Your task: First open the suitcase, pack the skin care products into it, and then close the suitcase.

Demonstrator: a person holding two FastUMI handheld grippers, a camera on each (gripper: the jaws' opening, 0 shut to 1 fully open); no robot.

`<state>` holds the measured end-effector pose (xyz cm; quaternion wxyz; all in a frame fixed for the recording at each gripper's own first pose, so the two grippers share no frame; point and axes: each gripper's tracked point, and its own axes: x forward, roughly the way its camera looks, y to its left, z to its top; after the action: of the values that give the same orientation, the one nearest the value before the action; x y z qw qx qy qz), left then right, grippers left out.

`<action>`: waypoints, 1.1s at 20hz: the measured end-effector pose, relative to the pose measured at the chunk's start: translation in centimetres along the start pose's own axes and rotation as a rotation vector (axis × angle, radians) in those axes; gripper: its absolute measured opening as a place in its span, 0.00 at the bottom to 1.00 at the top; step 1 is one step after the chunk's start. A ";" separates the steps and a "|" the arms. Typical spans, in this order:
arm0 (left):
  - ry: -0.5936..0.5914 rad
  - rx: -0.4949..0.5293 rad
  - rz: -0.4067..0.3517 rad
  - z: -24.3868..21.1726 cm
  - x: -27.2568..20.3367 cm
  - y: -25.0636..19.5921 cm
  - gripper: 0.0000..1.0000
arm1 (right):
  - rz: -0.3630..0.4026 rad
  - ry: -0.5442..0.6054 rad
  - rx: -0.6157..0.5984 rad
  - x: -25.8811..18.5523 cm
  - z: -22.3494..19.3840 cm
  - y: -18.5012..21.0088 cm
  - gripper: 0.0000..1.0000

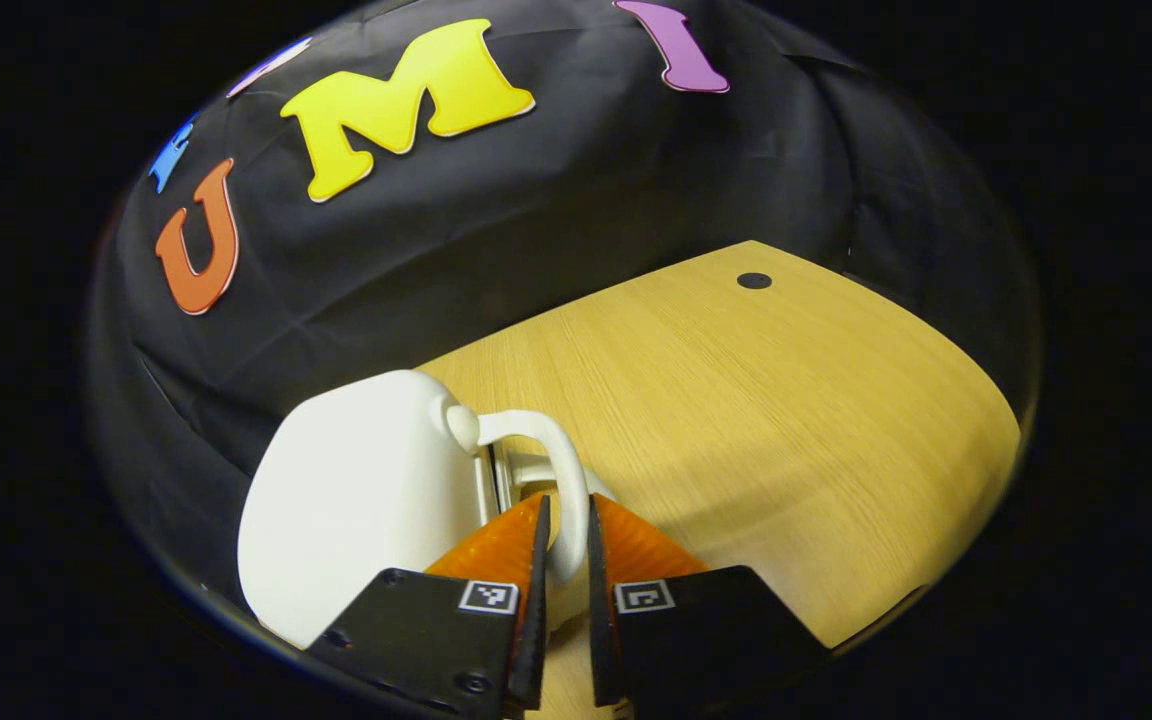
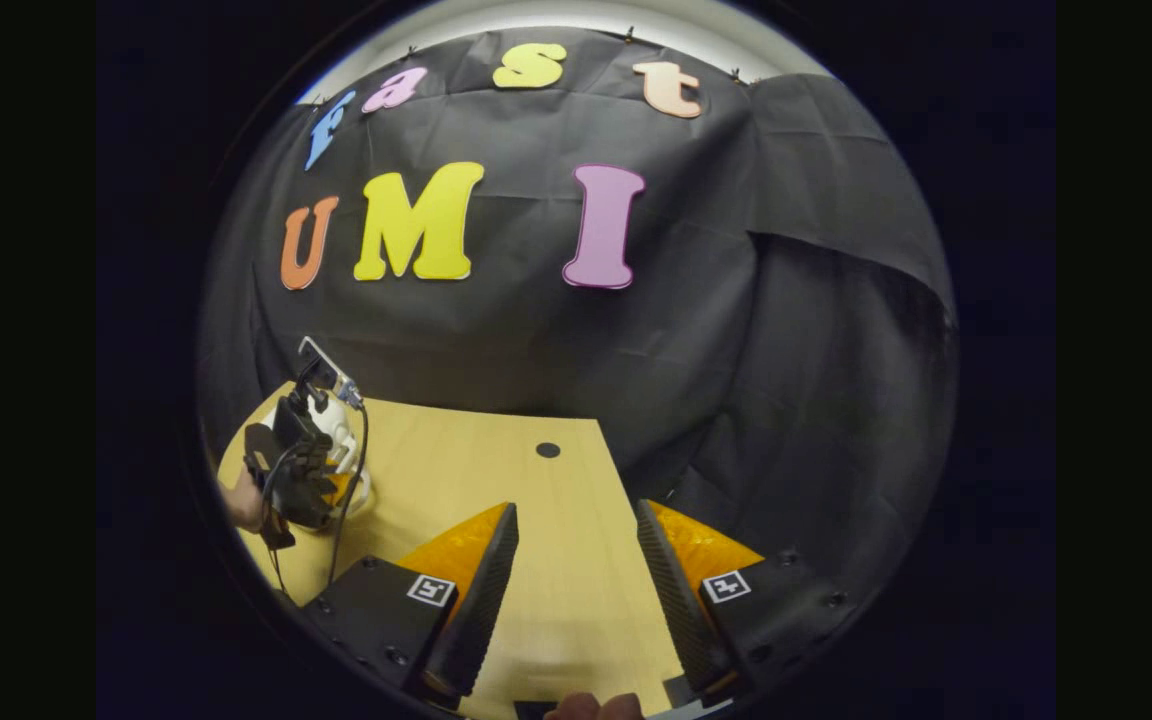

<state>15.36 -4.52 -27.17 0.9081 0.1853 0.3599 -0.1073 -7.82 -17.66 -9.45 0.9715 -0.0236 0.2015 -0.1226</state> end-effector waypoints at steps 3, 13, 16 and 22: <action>0.008 -0.049 -0.064 0.3 -1.2 -1.0 0.58 | 0.039 -0.025 -0.008 1.1 0.8 1.5 0.71; -0.388 -0.288 0.047 13.0 -16.2 7.2 0.99 | 0.210 -0.261 -0.012 2.3 13.1 11.7 0.71; -0.590 -0.321 0.118 17.6 -21.3 11.2 0.98 | 0.216 -0.377 0.037 0.5 17.7 13.8 0.71; -0.753 -0.360 0.173 20.2 -25.8 14.3 0.98 | 0.197 -0.476 0.098 -1.4 20.3 16.7 0.71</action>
<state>13.94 1.68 8.04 0.9997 0.0010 -0.0009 -0.0261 2.87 -1.19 8.15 0.9988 0.0149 -0.0377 -0.0281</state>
